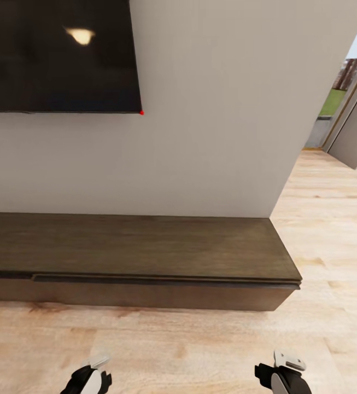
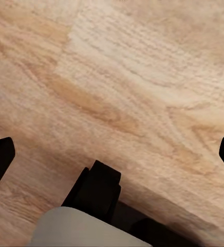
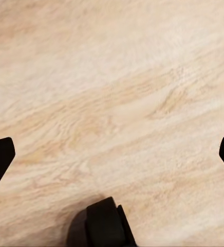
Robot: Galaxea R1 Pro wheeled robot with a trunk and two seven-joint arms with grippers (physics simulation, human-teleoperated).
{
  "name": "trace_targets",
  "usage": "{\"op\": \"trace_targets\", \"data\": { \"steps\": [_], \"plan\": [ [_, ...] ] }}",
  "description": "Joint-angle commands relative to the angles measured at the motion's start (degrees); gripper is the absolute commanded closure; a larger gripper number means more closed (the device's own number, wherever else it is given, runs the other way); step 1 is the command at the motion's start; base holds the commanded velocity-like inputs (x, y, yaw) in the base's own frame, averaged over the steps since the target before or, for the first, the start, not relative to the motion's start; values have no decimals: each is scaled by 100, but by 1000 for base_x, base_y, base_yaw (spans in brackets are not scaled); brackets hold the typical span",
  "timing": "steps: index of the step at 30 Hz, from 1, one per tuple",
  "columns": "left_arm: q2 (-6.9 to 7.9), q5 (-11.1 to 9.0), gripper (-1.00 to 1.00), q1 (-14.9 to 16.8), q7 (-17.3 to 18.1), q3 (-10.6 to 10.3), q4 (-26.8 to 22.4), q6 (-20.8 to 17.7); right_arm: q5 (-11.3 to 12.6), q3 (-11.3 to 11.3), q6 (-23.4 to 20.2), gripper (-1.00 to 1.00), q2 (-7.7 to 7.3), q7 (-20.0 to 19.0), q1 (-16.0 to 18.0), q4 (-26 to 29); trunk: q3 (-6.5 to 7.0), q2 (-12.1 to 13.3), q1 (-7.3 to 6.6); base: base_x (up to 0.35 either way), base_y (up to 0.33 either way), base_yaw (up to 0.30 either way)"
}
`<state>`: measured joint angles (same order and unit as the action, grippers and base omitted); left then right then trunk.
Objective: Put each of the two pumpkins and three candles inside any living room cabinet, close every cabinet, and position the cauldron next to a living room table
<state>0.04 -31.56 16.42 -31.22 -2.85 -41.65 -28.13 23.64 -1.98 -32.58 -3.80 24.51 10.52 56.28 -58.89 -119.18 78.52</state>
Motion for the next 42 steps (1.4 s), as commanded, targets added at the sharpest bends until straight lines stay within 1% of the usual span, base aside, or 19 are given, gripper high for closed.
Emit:
{"op": "trace_targets", "data": {
  "steps": [1, 3, 5, 9, 16, 18, 23, 31, 42],
  "plan": [
    [2, -32, -100, 1, -50, -33, 17, 25, 50, -15, 6, -100, -7, 54, 2, -9, 14, 39, -23, 0, 0, 0],
    [1, -21, -100, 1, -51, -51, 66, 74, 50, -9, 53, -100, -7, 56, 2, -28, 50, 120, -67, 0, 0, 0],
    [3, -10, -100, 1, -51, -52, 184, 175, 41, -6, 214, -100, -7, 55, 2, -79, 86, 200, -111, 0, 0, 0],
    [4, -3, -100, 1, -51, -49, 435, 505, 28, -45, 478, -100, 7, 60, 2, -213, 157, 360, -199, 0, 0, 0],
    [4, 1, -100, 1, -47, -54, 489, 591, 19, -57, 555, -100, 11, 57, 2, -312, 283, 641, -353, 0, 0, 0],
    [4, 1, -100, 1, -50, -56, 490, 609, 18, -57, 639, -100, 11, 55, 2, -329, 319, 721, -397, 0, 0, 0],
    [3, -3, -100, 1, -43, -61, 551, 878, 22, -61, 822, -100, 11, 54, 2, -410, 409, 922, -507, 0, 0, 0],
    [2, 8, -100, 1, -42, -60, 612, 922, 26, -71, 1053, -100, 11, 54, 2, -586, 552, 1243, -682, 0, 0, 0],
    [-4, 9, -100, 1, -43, -64, 614, 930, 19, -75, 1086, -100, 16, 56, 2, -601, 750, 1684, -924, 0, 0, 0]
  ]
}}
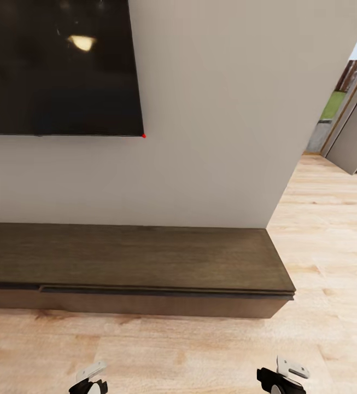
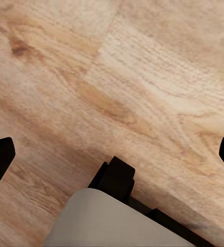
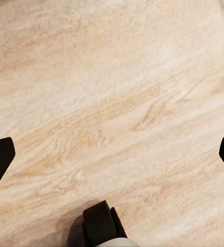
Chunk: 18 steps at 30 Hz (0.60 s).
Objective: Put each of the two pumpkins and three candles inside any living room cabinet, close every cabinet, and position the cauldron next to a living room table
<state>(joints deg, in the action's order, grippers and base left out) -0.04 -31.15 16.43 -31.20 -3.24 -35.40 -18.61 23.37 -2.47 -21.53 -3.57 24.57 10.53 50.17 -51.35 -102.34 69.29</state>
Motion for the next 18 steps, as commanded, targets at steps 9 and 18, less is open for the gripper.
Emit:
{"op": "trace_targets", "data": {
  "steps": [9, 18],
  "plan": [
    [-7, -29, -100, 1, -45, -44, -10, 35, 45, -31, -18, -100, -8, 48, 2, 10, 157, 360, -199, 0, 0, 0],
    [3, -31, -100, 1, -45, -45, -10, 85, 45, -41, -19, -100, 25, 48, 2, 1, 319, 721, -396, 0, 0, 0]
  ]
}}
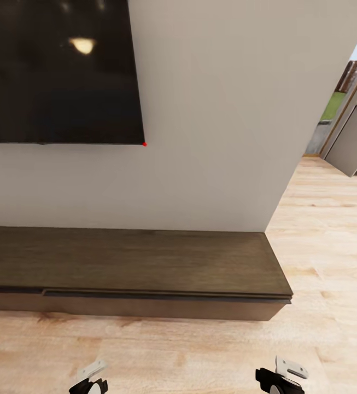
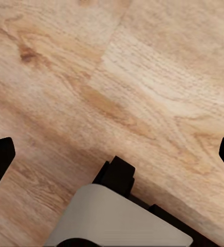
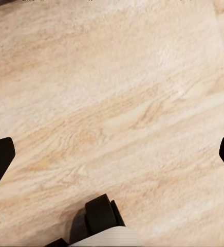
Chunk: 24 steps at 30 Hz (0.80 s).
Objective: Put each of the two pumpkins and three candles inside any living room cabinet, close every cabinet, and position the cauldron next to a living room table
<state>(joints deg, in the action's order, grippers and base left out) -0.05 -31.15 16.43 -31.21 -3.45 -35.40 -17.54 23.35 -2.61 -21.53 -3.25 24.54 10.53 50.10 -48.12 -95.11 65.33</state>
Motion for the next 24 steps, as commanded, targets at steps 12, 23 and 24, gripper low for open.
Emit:
{"op": "trace_targets", "data": {
  "steps": [12, 23, 24],
  "plan": [
    [1, -31, -100, 1, -43, -27, -11, -22, 47, -30, -18, -100, -14, 51, 2, 12, 211, 480, -265, 0, 0, 0],
    [-1, -31, -100, 1, -45, -30, -11, -22, 47, -30, -18, -100, -32, 51, 2, 9, 409, 922, -506, 0, 0, 0],
    [-4, -30, -100, 1, -44, -31, -11, -22, 47, -30, -18, -100, -30, 51, 2, 9, 427, 962, -528, 0, 0, 0]
  ]
}}
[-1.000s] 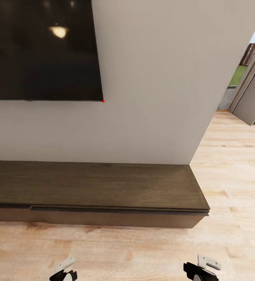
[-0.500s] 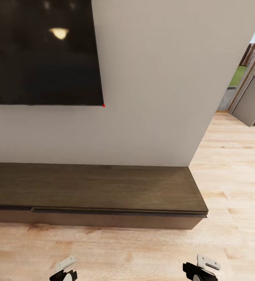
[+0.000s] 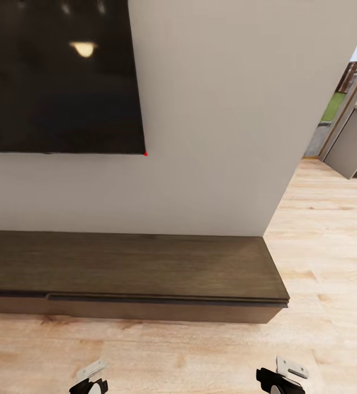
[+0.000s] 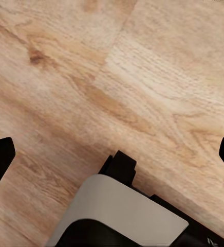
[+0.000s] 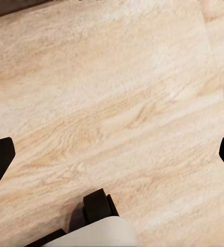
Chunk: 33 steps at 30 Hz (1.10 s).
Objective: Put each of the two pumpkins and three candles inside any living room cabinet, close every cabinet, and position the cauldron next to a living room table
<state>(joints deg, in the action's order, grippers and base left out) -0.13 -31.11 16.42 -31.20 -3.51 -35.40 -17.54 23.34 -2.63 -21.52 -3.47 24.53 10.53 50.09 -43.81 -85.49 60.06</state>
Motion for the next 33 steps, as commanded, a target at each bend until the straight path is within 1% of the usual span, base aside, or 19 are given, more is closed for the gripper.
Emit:
{"op": "trace_targets", "data": {
  "steps": [1, 22, 24, 28, 33],
  "plan": [
    [4, -33, -100, 1, -46, -24, -11, -21, 47, -28, -19, -100, -3, 51, 2, 9, 14, 39, -23, 0, 0, 0],
    [-14, -30, -100, 1, -53, -27, -11, -21, 47, -27, -19, -100, 7, 51, 2, 9, 391, 881, -484, 0, 0, 0],
    [-16, -3, -100, 1, -53, -27, -11, -21, 47, -27, -19, -100, 9, 51, 2, 9, 427, 961, -528, 0, 0, 0],
    [-21, 116, -100, 1, -53, -22, -11, -21, 47, -27, -19, -100, 5, 51, 2, 9, 498, 1122, -616, 0, 0, 0],
    [-22, 153, -100, 1, -53, -19, -11, -21, 47, -28, -19, -100, 5, 51, 2, 9, 588, 1322, -726, 0, 0, 0]
  ]
}}
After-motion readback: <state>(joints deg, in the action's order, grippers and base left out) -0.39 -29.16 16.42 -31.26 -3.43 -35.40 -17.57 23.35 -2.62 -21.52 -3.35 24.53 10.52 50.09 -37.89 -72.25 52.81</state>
